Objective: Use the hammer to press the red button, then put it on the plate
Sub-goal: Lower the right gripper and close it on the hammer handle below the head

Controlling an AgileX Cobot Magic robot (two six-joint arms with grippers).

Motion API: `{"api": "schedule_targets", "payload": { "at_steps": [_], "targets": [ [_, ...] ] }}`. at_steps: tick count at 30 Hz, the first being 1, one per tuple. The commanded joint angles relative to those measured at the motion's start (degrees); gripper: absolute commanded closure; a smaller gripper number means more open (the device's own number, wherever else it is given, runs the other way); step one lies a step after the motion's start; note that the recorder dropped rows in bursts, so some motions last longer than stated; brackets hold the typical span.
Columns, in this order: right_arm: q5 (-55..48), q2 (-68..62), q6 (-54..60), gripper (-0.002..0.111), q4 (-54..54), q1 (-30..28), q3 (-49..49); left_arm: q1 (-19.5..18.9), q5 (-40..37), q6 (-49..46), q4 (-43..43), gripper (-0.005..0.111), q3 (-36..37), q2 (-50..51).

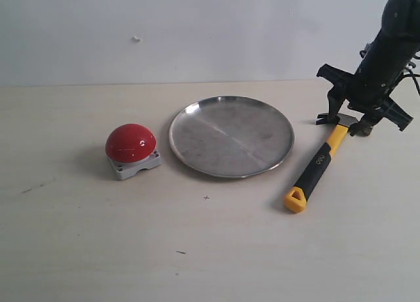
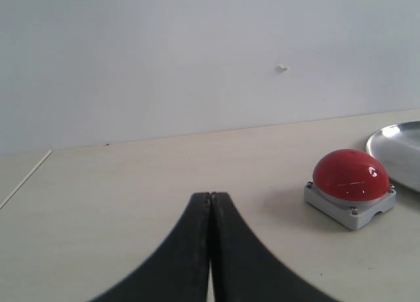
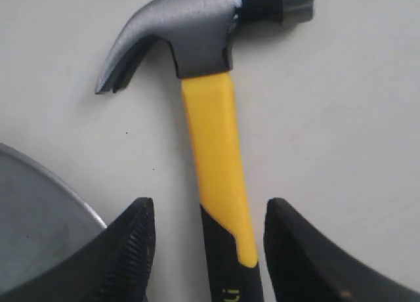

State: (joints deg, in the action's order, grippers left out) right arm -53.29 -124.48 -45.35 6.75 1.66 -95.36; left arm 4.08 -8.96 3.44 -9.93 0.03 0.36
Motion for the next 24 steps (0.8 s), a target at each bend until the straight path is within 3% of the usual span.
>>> {"api": "schedule_targets", "payload": {
  "at_steps": [1, 10, 24],
  "targets": [
    [0.8, -1.6, 2.4, 0.058, 0.8, -0.9, -2.7, -0.2, 0.2, 0.0, 0.2, 0.106, 0.0, -0.4],
    [-3.7, -6.2, 3.7, 0.058, -2.8, -0.9, -8.6, -0.2, 0.2, 0.0, 0.2, 0.106, 0.0, -0.4],
    [-0.1, -9.0, 3.8, 0.058, -4.0, -0.9, -8.6, -0.2, 0.2, 0.0, 0.2, 0.106, 0.0, -0.4]
  ]
}}
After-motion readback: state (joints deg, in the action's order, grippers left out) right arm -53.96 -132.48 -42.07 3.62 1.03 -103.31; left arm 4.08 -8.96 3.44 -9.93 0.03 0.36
